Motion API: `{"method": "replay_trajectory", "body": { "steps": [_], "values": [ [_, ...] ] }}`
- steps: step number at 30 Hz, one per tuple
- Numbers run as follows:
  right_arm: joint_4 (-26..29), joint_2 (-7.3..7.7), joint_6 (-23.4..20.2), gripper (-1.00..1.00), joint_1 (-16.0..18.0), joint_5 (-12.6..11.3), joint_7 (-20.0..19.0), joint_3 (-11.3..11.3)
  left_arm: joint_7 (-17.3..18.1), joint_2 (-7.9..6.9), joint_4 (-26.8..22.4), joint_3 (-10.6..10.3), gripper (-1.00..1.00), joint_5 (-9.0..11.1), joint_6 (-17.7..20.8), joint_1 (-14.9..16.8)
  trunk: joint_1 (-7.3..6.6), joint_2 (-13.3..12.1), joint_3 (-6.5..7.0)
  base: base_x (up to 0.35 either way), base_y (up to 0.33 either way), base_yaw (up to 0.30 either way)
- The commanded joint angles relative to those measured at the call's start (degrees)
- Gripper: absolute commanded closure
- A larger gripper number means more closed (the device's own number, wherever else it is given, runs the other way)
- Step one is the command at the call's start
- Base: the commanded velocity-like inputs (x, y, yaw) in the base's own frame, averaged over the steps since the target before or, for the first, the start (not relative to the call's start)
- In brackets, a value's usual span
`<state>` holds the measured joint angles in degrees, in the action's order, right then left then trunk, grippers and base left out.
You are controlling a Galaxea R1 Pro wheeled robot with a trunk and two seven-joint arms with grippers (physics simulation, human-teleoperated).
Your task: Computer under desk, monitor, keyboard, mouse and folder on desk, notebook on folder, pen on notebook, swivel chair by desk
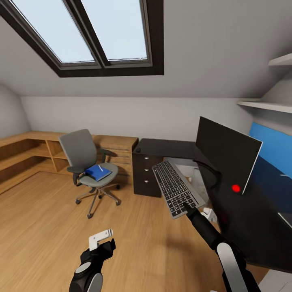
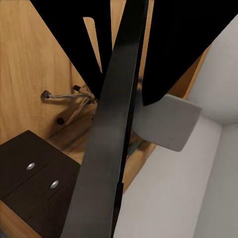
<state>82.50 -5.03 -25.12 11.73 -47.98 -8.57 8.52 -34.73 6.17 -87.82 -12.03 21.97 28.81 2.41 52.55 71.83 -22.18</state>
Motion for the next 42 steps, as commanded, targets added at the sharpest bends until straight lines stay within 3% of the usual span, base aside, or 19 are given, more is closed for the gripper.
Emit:
{"method": "replay_trajectory", "body": {
  "steps": [1,21,27,29,37,42],
  "values": [
    [0.0,-0.05,-0.5,1.00,0.0,-0.5,-0.3,0.2,-0.5,-0.01,-0.1,-0.1,-1.00,0.5,0.1,0.0,-0.19,-0.4,0.12,0.331,0.000,0.002],
    [0.0,0.07,-0.5,1.00,0.0,-0.4,-0.3,0.3,-0.5,-0.01,-0.1,0.2,-1.00,0.5,0.1,0.0,-4.58,-8.4,3.71,0.332,0.059,0.000],
    [-2.0,-1.45,1.5,1.00,0.0,-1.6,1.3,-1.6,-0.4,0.57,-0.9,-0.3,-1.00,0.5,0.1,0.0,-4.58,-8.4,3.70,0.000,0.000,0.000],
    [-1.7,-1.52,1.9,1.00,0.0,-2.1,0.7,-0.9,-0.4,0.71,-0.8,0.1,-1.00,0.5,0.1,0.0,-4.58,-8.4,3.70,0.000,0.000,0.000],
    [-2.1,-1.24,-0.7,1.00,0.0,1.1,-1.6,0.8,-0.3,0.14,-0.8,0.4,-1.00,0.5,0.1,0.0,-4.58,-8.4,3.70,0.071,0.000,0.000],
    [-2.2,-1.22,-2.1,1.00,0.0,1.5,-1.8,0.9,-0.3,0.09,-0.8,0.4,-1.00,0.5,0.1,0.0,-4.58,-8.4,3.70,0.252,0.000,0.000]
  ]
}}
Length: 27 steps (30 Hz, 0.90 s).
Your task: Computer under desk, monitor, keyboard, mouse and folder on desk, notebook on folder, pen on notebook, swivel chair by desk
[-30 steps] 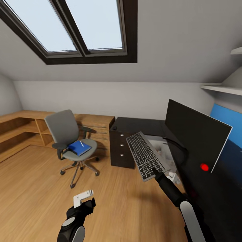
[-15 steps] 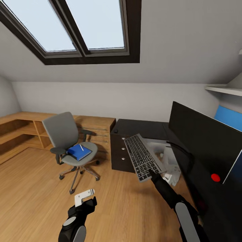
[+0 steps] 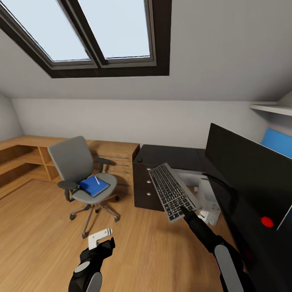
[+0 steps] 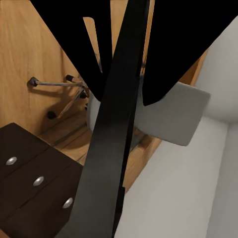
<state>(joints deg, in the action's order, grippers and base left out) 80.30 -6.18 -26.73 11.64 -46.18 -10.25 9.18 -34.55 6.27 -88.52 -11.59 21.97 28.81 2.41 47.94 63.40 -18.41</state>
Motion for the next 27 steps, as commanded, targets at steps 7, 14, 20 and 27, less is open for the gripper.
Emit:
{"method": "replay_trajectory", "body": {
  "steps": [7,14,20,27],
  "values": [
    [-0.1,-0.08,-0.5,1.00,0.1,-0.3,-0.2,0.2,-0.5,-0.03,-0.1,-0.1,-1.00,0.5,0.1,0.0,0.03,0.0,-0.07,0.316,0.000,0.000],
    [-0.1,-0.13,-0.5,1.00,0.1,-0.5,-0.3,0.2,-0.5,-0.03,-0.1,-0.1,-1.00,0.5,0.1,0.0,0.03,0.0,-0.07,0.320,0.000,0.000],
    [-0.2,-0.15,-0.5,1.00,0.1,-0.5,-0.3,0.2,-0.5,-0.03,-0.1,-0.1,-1.00,0.5,0.1,0.0,0.03,0.0,-0.07,0.321,0.000,0.000],
    [-0.2,-0.23,-0.5,1.00,0.1,-0.5,-0.2,0.2,-0.5,-0.03,-0.1,-0.1,-1.00,0.5,0.1,0.0,0.03,0.0,-0.07,0.322,0.000,0.000]
  ]
}}
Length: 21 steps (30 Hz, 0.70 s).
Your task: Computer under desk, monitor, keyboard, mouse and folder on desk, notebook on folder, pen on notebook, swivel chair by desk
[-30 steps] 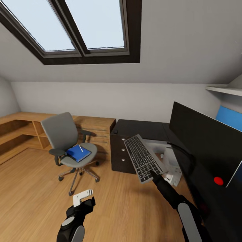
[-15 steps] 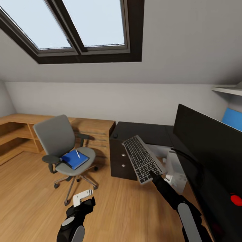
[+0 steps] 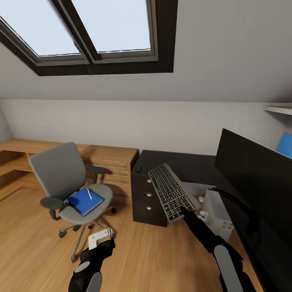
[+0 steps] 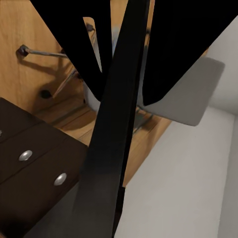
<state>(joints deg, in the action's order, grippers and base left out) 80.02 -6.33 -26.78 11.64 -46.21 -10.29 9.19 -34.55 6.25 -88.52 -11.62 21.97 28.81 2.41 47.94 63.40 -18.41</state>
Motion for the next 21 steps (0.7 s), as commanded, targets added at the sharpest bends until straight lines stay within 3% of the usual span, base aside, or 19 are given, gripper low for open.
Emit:
{"method": "replay_trajectory", "body": {
  "steps": [1,5,13,14,16,18,21],
  "values": [
    [0.0,-0.14,-0.5,1.00,0.1,-0.5,-0.1,0.2,-0.5,-0.01,-0.1,-0.1,-1.00,0.5,0.1,0.0,0.04,0.0,-0.07,0.325,0.000,0.000],
    [-0.5,-0.29,-0.5,1.00,0.1,-0.5,0.0,0.1,-0.5,-0.01,-0.1,-0.1,-1.00,0.5,0.1,0.0,0.04,0.0,-0.07,0.325,0.000,0.000],
    [-3.6,-2.25,0.8,1.00,0.1,-1.6,0.2,0.0,-0.5,-0.01,-0.1,-1.0,-1.00,0.5,0.1,0.0,0.04,0.0,-0.07,0.326,0.000,0.000],
    [-3.7,-2.52,0.9,1.00,0.1,-3.2,0.2,0.0,-0.5,-0.01,-0.1,-1.0,-1.00,0.5,0.1,0.0,0.04,0.0,-0.07,0.326,0.000,0.000],
    [-4.9,-2.78,1.2,1.00,0.1,-8.9,0.6,-0.1,-0.5,-0.01,-0.1,-1.0,-1.00,0.5,0.1,0.0,0.04,0.0,-0.07,0.326,0.000,0.000],
    [-5.7,-2.84,1.9,1.00,0.1,-12.4,1.2,-0.2,-0.5,-0.01,-0.1,-1.0,-1.00,0.5,0.1,0.0,0.04,0.0,-0.07,0.326,0.000,0.000],
    [-6.2,-2.87,3.7,1.00,0.1,-15.5,2.0,-0.2,-0.5,-0.01,-0.1,-1.0,-1.00,0.5,0.1,0.0,0.04,0.0,-0.07,0.326,0.000,0.000]
  ]
}}
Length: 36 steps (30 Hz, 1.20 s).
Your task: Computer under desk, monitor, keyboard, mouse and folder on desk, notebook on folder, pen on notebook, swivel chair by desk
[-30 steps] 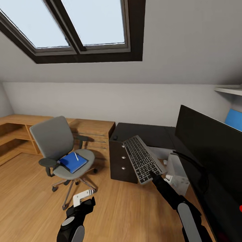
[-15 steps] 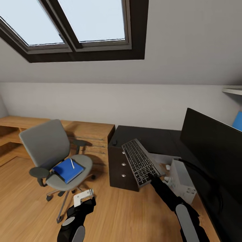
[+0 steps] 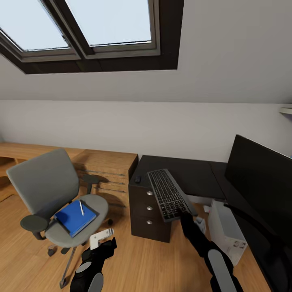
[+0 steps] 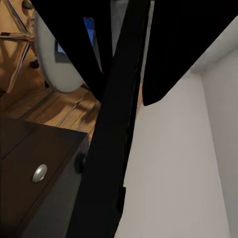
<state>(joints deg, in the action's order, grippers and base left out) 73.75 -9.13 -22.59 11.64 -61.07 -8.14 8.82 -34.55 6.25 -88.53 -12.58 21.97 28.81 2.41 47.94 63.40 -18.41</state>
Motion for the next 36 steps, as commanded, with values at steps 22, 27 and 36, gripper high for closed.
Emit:
{"method": "replay_trajectory", "body": {
  "steps": [22,27,36],
  "values": [
    [-6.1,-0.72,27.7,1.00,0.0,-2.9,0.6,-13.5,-0.4,-0.01,-0.1,-0.3,-1.00,0.5,0.0,0.1,0.04,0.0,-0.07,0.323,0.065,0.000],
    [-7.0,-0.79,29.4,1.00,0.0,-2.9,0.7,-14.3,-0.4,-0.01,-0.2,-0.5,-1.00,0.5,0.1,0.1,0.04,0.0,-0.07,0.305,0.201,0.000],
    [-9.0,-0.81,34.0,1.00,0.1,-2.9,2.7,-14.4,-0.6,-0.01,-0.2,-1.7,-1.00,0.6,0.1,0.1,0.04,0.0,-0.07,0.315,0.062,0.000]
  ]
}}
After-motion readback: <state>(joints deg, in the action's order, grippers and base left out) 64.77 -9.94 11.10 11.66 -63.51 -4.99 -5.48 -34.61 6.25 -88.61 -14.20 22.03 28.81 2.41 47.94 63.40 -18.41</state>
